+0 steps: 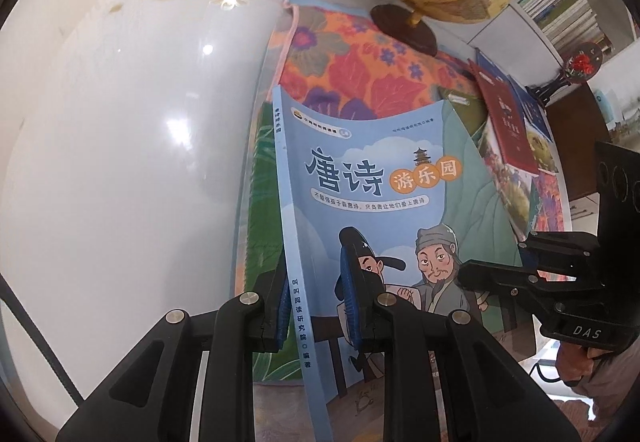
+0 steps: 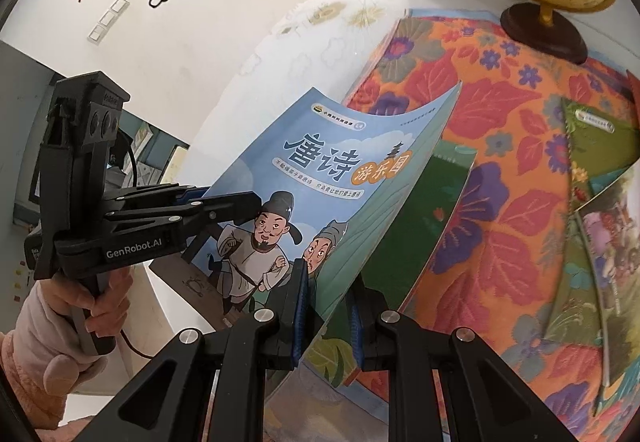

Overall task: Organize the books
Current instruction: 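Stand the light-blue book upright against the green book and open the right gripper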

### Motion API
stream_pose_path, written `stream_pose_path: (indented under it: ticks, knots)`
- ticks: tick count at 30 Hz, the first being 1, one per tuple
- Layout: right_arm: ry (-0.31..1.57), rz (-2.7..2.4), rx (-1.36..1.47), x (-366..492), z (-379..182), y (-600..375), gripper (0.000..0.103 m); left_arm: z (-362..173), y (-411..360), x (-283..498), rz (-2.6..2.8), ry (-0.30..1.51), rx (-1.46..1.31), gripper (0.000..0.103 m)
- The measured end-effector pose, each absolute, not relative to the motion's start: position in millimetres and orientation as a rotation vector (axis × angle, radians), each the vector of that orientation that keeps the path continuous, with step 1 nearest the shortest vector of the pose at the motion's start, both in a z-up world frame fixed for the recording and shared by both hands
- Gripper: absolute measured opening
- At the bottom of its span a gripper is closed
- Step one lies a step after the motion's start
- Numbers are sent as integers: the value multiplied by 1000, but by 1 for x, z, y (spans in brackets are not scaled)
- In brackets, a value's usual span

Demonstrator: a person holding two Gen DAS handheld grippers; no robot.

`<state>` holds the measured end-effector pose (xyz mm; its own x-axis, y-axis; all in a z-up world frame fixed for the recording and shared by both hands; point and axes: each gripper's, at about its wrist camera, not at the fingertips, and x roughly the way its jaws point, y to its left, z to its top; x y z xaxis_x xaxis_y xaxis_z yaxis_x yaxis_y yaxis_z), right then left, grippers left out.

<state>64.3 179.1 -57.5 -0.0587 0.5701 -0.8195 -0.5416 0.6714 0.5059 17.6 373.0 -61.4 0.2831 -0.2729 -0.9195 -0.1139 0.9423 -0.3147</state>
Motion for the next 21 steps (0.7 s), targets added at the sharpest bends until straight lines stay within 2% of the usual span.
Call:
stream_pose_path:
  ticks: [6, 9, 21]
  knots:
    - [1398, 873, 41, 67, -79, 183, 18, -77, 379, 18, -115, 1320, -378, 21]
    - [1415, 846, 38, 63, -89, 183, 18, -84, 382, 21, -67, 1349, -331, 19]
    - [1483, 784, 149, 61, -111, 176, 19, -87, 394, 23, -30, 1332, -369, 21]
